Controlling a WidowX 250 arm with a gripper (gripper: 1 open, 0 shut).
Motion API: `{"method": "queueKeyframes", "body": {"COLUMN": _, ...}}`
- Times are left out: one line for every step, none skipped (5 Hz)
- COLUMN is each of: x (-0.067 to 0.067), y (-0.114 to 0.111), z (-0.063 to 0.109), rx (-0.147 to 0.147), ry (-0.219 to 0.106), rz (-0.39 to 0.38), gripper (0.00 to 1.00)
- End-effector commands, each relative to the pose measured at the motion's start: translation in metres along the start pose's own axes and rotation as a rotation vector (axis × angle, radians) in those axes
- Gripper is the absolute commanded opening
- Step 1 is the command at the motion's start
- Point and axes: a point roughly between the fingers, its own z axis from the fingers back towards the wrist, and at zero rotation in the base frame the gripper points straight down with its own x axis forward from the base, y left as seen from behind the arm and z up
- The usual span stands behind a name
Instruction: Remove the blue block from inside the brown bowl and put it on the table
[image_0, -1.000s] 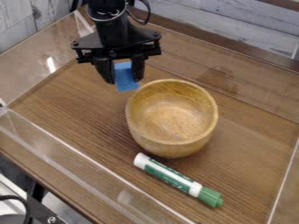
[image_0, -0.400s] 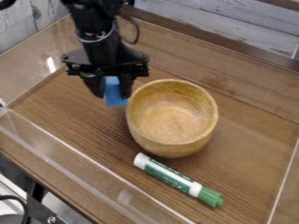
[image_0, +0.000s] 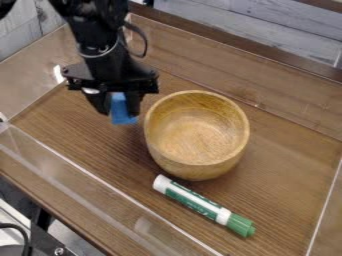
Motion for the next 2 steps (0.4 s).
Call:
{"method": "queueKeyframes", "body": {"x": 0.0055, "y": 0.0055, "z": 0.0031, "rx": 0.012, "ry": -0.032, "rz": -0.018, "gripper": 0.0}}
{"method": "queueKeyframes", "body": {"x": 0.0035, "y": 0.0076, "z": 0.0011, "rx": 0.022, "ry": -0.024, "rz": -0.027, "gripper": 0.0}}
